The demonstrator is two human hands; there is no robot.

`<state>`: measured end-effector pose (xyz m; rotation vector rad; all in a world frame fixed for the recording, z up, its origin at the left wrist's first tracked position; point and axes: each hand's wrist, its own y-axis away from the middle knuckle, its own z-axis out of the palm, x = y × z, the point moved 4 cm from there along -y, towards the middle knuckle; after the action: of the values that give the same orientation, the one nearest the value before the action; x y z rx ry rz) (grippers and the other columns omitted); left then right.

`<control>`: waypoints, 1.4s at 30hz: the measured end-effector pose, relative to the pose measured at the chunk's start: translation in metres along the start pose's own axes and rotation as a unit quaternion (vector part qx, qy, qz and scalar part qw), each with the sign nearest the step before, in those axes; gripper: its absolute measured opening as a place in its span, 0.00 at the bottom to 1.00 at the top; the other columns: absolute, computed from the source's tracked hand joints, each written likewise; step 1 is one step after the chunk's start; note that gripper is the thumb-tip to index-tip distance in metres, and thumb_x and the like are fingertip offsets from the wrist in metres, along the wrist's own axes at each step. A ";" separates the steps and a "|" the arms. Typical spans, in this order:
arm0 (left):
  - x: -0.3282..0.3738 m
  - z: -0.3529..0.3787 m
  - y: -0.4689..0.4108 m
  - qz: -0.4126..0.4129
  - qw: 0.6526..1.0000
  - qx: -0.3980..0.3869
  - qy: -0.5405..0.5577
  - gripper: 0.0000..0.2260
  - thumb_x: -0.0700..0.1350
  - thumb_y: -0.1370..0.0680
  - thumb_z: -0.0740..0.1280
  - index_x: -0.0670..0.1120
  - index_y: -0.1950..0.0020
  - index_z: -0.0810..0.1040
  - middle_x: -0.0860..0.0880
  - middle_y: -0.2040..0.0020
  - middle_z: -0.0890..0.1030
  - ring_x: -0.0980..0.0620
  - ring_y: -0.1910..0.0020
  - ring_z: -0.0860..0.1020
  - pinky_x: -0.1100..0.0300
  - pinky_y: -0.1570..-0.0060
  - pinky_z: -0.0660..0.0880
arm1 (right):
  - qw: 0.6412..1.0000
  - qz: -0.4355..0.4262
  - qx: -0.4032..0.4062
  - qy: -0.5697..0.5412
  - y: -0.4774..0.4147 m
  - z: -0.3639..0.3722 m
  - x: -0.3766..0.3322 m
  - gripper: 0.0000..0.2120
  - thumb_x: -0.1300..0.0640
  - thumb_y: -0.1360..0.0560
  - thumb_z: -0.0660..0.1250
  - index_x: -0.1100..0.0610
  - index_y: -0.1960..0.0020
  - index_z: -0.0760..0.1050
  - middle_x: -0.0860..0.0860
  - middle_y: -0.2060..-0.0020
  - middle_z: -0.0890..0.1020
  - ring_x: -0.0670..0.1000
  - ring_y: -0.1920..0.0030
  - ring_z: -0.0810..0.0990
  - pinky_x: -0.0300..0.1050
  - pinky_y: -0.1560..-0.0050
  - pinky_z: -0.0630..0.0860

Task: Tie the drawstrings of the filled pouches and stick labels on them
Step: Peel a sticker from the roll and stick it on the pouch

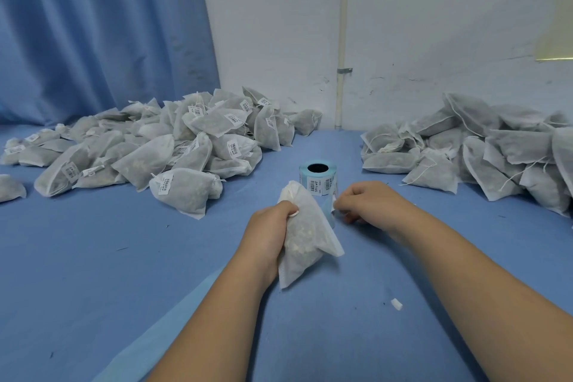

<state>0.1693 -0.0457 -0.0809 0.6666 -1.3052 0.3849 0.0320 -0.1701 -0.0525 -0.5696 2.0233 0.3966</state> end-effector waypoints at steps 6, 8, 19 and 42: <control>0.001 0.000 0.003 0.000 1.000 -0.004 0.009 0.06 0.43 0.25 0.67 0.41 0.54 0.78 0.41 0.59 0.80 0.44 0.59 0.79 0.51 0.54 0.73 | 0.998 0.054 -0.042 -0.016 0.000 -0.025 0.007 0.02 0.60 0.28 0.67 0.59 0.57 0.76 0.52 0.63 0.81 0.51 0.66 0.82 0.41 0.68 0.70; 0.001 0.000 0.004 0.003 1.000 -0.003 0.009 0.05 0.43 0.25 0.66 0.42 0.54 0.77 0.41 0.58 0.80 0.44 0.58 0.79 0.51 0.54 0.73 | 0.996 0.070 -0.039 -0.038 0.004 -0.039 0.009 0.02 0.60 0.27 0.66 0.59 0.57 0.75 0.53 0.64 0.81 0.53 0.65 0.81 0.41 0.69 0.69; 0.010 0.014 0.028 0.128 0.990 0.026 -0.051 0.07 0.44 0.26 0.67 0.46 0.62 0.71 0.48 0.65 0.72 0.51 0.65 0.71 0.56 0.63 0.67 | 0.917 -0.081 -0.233 -0.313 0.042 -0.005 -0.070 0.08 0.57 0.30 0.69 0.60 0.54 0.77 0.55 0.62 0.81 0.54 0.63 0.82 0.43 0.66 0.78; 0.016 0.019 0.046 0.125 0.992 -0.026 0.013 0.15 0.42 0.37 0.69 0.43 0.52 0.81 0.46 0.58 0.83 0.48 0.58 0.81 0.54 0.54 0.77 | 0.966 -0.098 -0.065 -0.229 0.048 0.000 -0.082 0.04 0.61 0.24 0.66 0.58 0.57 0.77 0.54 0.63 0.82 0.51 0.61 0.83 0.46 0.56 0.77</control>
<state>0.1302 -0.0248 -0.0528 0.4529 -1.3731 0.5586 0.0407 -0.1110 0.0212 -0.6818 1.4919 0.4924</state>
